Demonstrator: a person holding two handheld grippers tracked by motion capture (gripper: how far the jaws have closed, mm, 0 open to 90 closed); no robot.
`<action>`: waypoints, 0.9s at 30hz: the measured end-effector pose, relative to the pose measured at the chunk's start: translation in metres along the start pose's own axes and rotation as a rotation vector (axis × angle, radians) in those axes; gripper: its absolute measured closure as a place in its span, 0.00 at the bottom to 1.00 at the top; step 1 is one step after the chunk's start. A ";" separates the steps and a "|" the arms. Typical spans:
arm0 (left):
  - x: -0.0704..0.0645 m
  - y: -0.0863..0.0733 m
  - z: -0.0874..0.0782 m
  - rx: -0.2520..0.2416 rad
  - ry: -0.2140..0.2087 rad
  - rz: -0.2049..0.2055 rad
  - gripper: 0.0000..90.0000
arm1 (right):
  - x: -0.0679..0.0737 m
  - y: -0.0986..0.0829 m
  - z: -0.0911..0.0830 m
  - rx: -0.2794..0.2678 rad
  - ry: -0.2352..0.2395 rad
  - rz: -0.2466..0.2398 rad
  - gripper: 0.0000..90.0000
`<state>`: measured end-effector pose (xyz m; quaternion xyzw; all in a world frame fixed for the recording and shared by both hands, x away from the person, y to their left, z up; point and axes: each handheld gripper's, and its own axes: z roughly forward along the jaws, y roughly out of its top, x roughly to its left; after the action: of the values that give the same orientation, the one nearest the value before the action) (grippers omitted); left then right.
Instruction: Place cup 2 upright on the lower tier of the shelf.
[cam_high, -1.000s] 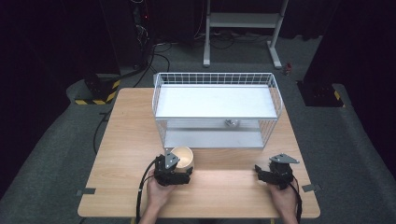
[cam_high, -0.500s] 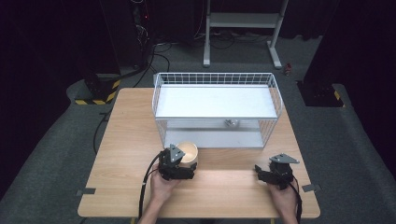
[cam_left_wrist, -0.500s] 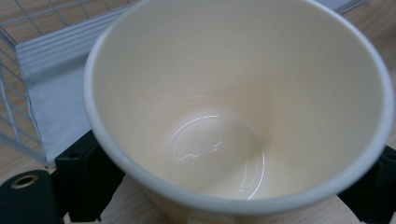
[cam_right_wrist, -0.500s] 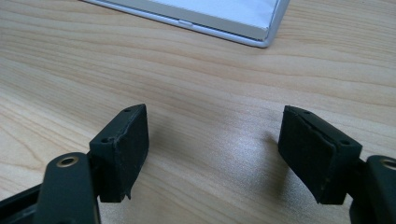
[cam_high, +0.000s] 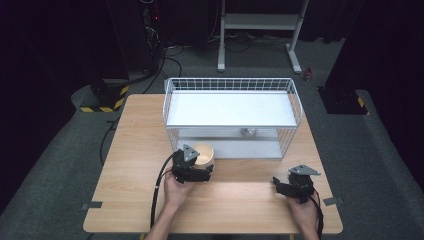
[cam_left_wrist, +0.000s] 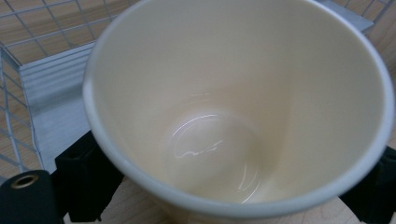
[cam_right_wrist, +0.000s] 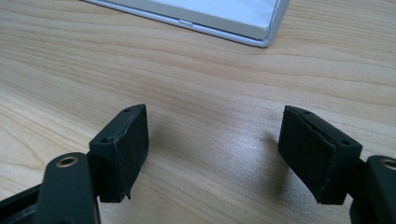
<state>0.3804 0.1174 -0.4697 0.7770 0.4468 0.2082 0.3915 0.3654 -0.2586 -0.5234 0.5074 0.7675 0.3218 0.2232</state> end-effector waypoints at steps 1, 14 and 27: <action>0.000 0.000 0.001 0.002 -0.002 -0.009 0.10 | 0.000 0.000 0.000 0.000 0.000 0.000 0.27; 0.008 0.012 0.013 0.018 0.012 -0.032 0.10 | 0.000 0.000 0.000 0.000 0.000 -0.001 0.27; 0.010 0.022 0.026 0.032 0.050 -0.028 0.10 | 0.000 0.000 0.000 0.000 0.000 -0.003 0.27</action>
<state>0.4152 0.1085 -0.4680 0.7715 0.4704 0.2147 0.3706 0.3655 -0.2585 -0.5235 0.5063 0.7684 0.3215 0.2234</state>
